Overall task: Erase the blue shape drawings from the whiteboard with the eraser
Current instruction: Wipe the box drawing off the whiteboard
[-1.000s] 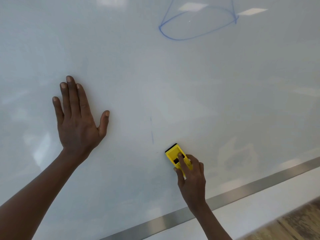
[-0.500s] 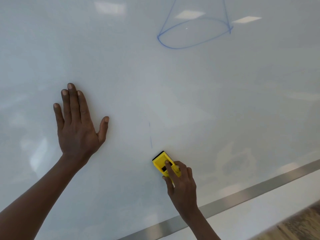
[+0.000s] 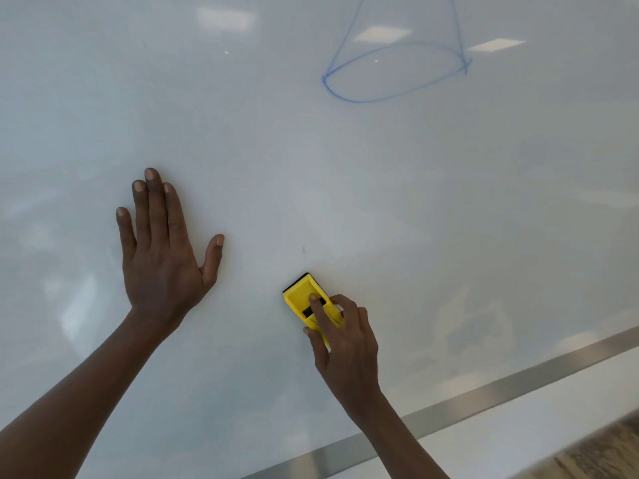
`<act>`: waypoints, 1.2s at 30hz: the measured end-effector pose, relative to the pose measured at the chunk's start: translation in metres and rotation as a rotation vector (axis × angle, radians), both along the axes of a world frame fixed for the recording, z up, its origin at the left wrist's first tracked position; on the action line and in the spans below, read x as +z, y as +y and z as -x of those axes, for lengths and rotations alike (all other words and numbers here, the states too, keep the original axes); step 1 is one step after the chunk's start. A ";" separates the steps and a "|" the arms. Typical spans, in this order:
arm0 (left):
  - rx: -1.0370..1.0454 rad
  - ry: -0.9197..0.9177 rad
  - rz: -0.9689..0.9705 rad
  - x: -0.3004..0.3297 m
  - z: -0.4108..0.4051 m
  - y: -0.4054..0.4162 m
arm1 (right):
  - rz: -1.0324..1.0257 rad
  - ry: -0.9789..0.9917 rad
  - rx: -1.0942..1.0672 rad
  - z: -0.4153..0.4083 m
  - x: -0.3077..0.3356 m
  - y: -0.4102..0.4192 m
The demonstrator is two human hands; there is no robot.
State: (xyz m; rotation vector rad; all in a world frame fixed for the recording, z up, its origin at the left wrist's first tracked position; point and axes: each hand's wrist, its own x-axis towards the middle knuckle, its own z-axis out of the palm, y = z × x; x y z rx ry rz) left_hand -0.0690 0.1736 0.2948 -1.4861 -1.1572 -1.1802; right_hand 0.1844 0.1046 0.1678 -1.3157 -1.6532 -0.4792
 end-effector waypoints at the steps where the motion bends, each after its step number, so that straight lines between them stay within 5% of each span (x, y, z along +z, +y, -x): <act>1: -0.002 0.000 0.001 0.000 0.000 0.000 | 0.005 0.003 -0.002 -0.003 -0.002 -0.001; 9: -0.002 -0.004 -0.001 0.000 0.000 -0.001 | -0.079 0.132 -0.059 -0.005 0.032 0.007; 19: 0.003 0.000 0.002 0.000 0.000 0.001 | -0.062 -0.049 0.021 0.023 0.018 -0.002; 28: 0.003 -0.003 0.004 -0.001 0.001 0.001 | -0.149 0.140 -0.068 0.004 0.056 0.011; 36: -0.012 -0.002 0.008 -0.003 0.003 0.003 | -0.138 0.033 0.009 0.042 0.069 0.008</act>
